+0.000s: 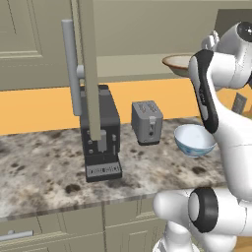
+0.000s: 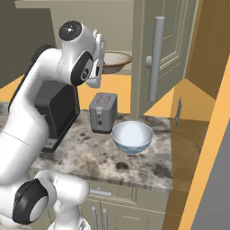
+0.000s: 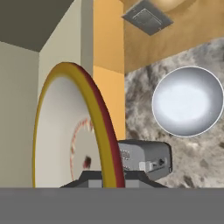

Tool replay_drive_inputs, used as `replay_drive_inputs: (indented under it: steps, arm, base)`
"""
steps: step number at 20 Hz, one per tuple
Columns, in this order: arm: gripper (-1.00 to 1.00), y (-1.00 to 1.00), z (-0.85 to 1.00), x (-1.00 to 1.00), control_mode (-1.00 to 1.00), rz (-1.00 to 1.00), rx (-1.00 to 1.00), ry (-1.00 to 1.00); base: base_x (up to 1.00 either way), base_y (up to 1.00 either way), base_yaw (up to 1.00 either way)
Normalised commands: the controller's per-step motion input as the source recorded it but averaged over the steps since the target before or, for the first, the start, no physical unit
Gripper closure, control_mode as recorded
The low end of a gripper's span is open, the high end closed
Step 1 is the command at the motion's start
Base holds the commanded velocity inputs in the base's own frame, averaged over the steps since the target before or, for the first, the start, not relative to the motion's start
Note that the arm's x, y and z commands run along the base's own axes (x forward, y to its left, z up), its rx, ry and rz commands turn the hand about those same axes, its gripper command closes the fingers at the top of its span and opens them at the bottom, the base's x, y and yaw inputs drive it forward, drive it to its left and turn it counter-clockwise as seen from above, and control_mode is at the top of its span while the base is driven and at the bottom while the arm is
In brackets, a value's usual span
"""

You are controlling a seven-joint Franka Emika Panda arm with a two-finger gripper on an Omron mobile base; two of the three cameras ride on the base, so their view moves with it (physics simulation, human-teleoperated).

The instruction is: Open the cabinet. Pick the bowls from the counter and place them in the cabinet. Then close the cabinet.

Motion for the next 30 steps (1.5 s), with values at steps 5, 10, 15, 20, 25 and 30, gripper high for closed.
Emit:
replay_drive_inputs:
  steps: [5, 10, 15, 20, 25, 30]
  arm:
    - [1.00, -0.24, -0.22, 0.58, -1.00, -0.03, 0.06, 0.00]
    - [1.00, -0.27, -0.07, 0.49, -1.00, 0.00, 0.06, -0.01]
    - [1.00, -0.25, 0.00, 0.55, -1.00, 0.00, 0.04, 0.01]
    - [1.00, -0.21, 0.00, 0.59, -1.00, 0.00, 0.02, 0.07]
    - [1.00, -0.17, 0.00, 0.57, -1.00, 0.00, 0.00, 0.03]
    - [1.00, -0.23, -0.03, 0.44, -1.00, 0.00, 0.00, 0.00]
  base:
    - [0.00, 0.00, 0.00]
    - [0.00, 0.00, 0.00]
    - [0.00, 0.00, 0.00]
    - [0.00, 0.00, 0.00]
    - [0.00, 0.00, 0.00]
    - [0.00, 0.00, 0.00]
